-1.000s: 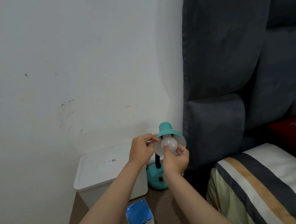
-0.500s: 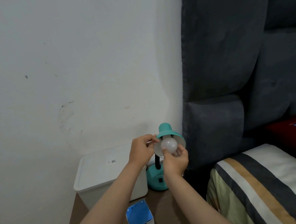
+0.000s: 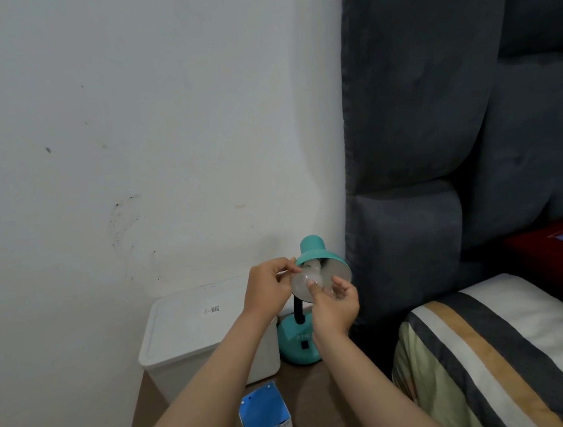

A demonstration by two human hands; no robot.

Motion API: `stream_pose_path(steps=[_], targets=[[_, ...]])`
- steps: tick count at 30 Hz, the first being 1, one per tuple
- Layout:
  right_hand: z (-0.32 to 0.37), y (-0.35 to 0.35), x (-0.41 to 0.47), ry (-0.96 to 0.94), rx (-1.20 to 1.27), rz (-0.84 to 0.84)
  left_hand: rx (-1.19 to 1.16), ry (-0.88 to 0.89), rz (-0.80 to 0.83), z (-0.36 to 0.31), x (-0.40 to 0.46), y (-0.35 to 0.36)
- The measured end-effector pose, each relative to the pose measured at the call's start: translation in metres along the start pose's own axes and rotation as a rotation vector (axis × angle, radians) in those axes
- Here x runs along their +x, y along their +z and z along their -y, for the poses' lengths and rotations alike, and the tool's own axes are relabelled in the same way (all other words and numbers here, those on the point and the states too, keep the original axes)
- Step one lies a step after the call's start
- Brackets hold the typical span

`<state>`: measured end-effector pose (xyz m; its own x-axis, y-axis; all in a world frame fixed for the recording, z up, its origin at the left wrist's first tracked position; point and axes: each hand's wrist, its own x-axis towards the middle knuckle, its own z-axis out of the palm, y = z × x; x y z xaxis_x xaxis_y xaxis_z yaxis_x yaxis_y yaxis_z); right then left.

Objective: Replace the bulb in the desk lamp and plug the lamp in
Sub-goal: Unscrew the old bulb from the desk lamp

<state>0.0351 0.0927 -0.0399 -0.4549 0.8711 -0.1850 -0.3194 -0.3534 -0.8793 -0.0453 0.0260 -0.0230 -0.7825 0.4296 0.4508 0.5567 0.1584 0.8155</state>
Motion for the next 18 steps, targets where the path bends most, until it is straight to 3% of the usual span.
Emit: stream_pose_path(steps=[7, 18], targets=[[-0.007, 0.009, 0.0, 0.009, -0.156, 0.005, 0.017, -0.012, 0.003, -0.004, 0.0, 0.001], [-0.008, 0.003, -0.001, 0.018, -0.136, 0.089, 0.061, 0.006, 0.004, -0.005, -0.003, -0.002]])
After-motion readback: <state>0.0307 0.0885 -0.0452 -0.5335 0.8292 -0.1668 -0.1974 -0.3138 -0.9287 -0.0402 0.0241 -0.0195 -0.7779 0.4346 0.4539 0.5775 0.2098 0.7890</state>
